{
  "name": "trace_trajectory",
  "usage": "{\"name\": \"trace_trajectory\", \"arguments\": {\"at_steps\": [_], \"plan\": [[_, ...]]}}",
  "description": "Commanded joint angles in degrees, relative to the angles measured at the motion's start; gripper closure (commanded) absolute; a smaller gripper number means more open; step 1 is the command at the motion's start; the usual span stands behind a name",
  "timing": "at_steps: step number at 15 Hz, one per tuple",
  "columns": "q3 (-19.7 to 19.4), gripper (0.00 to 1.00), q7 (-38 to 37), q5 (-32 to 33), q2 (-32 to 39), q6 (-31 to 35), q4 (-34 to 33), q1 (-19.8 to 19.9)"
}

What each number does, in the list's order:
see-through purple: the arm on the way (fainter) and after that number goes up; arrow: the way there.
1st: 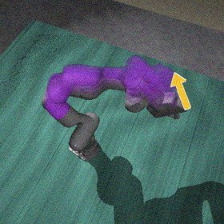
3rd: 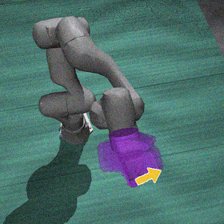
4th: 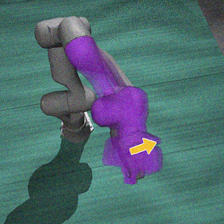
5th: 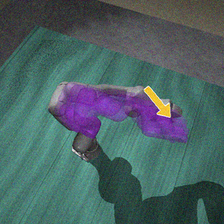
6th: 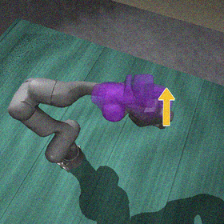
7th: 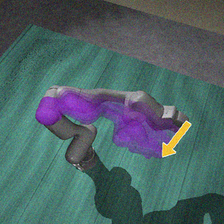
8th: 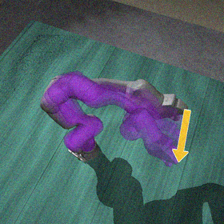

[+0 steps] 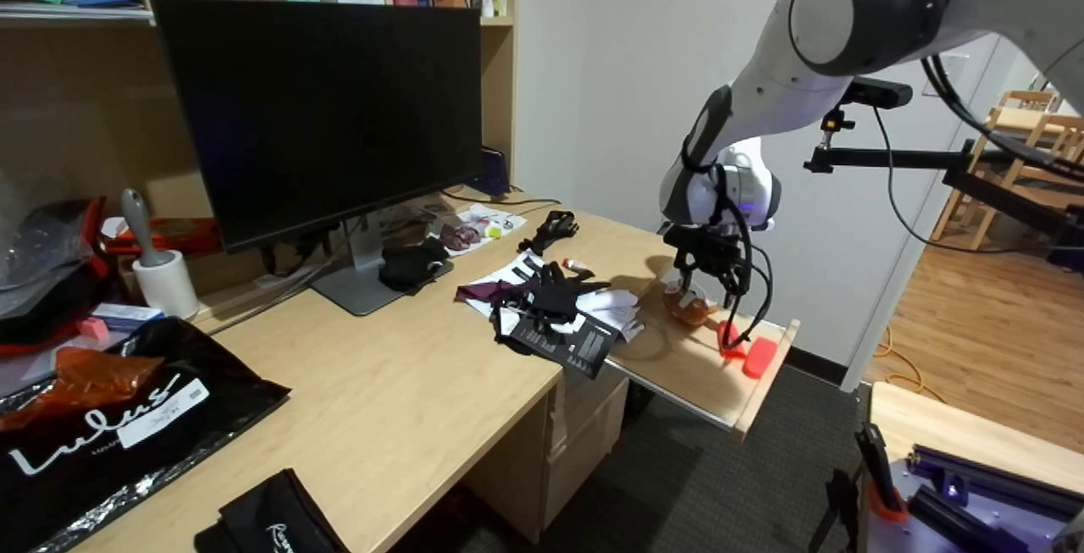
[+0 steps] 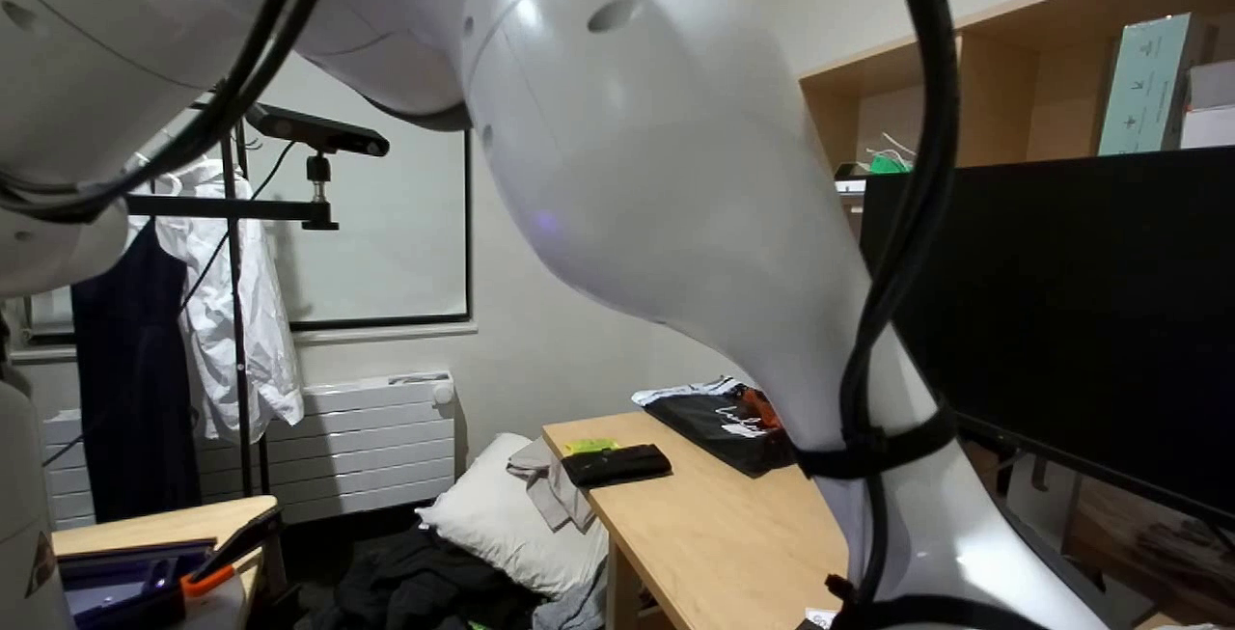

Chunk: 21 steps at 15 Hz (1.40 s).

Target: Pick the object on the drawer tray and put it on the counter

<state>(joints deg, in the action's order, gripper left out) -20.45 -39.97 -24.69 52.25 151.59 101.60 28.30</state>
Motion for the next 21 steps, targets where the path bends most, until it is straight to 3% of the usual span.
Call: {"name": "trace_trajectory", "arguments": {"at_steps": [1,4,7,21], "plan": [[3.3,0.00,3.0,-3.0,-1.3,3.6,0.1,2.7],[4.7,0.00,3.9,-3.9,-1.4,6.1,-0.2,3.3],[3.2,0.00,2.3,-2.7,0.7,6.1,-1.9,1.9],[3.0,0.00,1.4,-1.5,6.4,0.0,-8.4,1.3]]}}
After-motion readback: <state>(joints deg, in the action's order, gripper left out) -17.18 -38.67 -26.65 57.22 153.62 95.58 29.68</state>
